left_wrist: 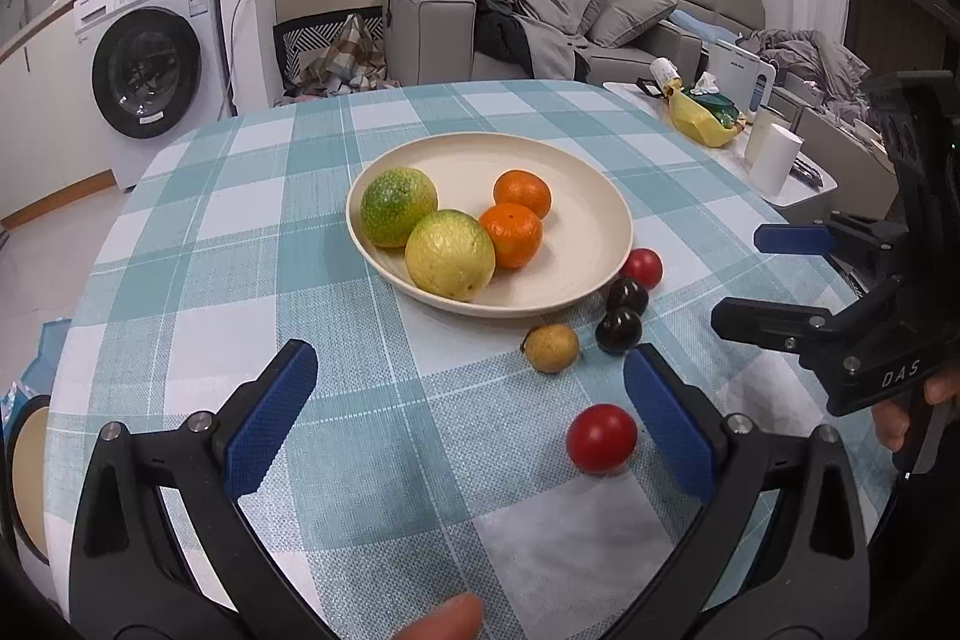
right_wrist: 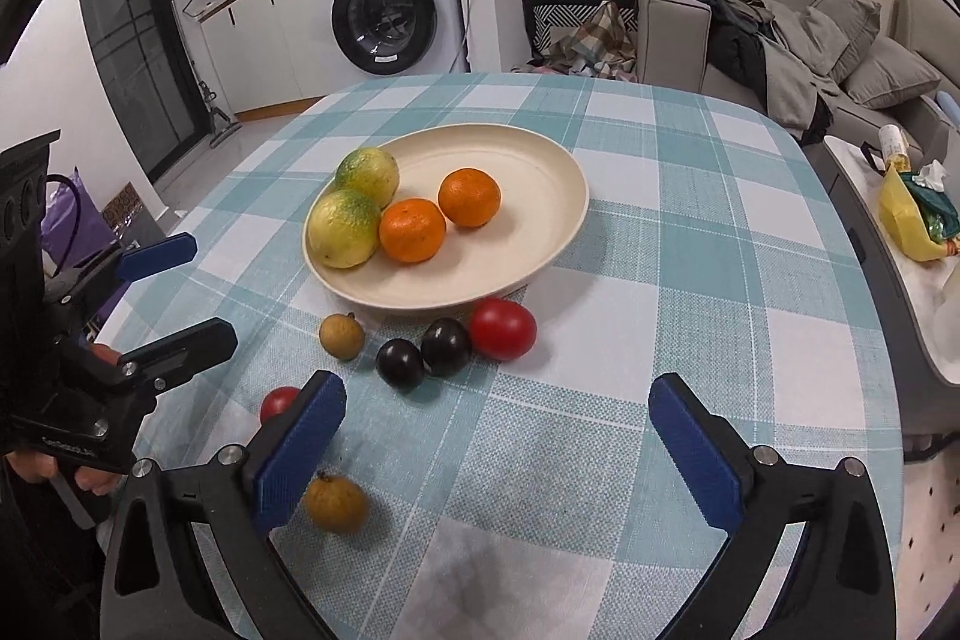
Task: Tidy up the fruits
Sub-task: 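Move the right tool to the small brown fruit and close around it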
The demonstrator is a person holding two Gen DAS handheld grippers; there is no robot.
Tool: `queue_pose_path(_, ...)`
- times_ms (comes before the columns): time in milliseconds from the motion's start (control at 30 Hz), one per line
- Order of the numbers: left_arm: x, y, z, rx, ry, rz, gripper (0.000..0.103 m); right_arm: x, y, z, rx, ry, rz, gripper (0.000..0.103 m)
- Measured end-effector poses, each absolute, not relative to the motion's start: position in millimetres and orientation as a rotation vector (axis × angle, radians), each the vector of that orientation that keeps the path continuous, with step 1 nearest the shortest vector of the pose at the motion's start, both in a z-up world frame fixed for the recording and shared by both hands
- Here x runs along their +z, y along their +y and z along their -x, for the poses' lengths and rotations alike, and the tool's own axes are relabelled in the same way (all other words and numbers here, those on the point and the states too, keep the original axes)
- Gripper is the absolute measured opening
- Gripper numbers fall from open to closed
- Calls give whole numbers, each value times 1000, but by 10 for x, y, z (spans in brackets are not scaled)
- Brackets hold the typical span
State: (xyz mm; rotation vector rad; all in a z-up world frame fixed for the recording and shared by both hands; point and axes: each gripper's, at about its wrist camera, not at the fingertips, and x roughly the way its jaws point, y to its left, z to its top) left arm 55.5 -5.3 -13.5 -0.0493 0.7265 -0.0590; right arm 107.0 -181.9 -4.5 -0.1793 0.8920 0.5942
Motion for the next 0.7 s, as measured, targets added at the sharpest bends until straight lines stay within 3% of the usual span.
queue_pose_path(700, -218, -53, -599, -91, 779, 1, 102, -225, -1655, -858, 773, 997, 298, 103)
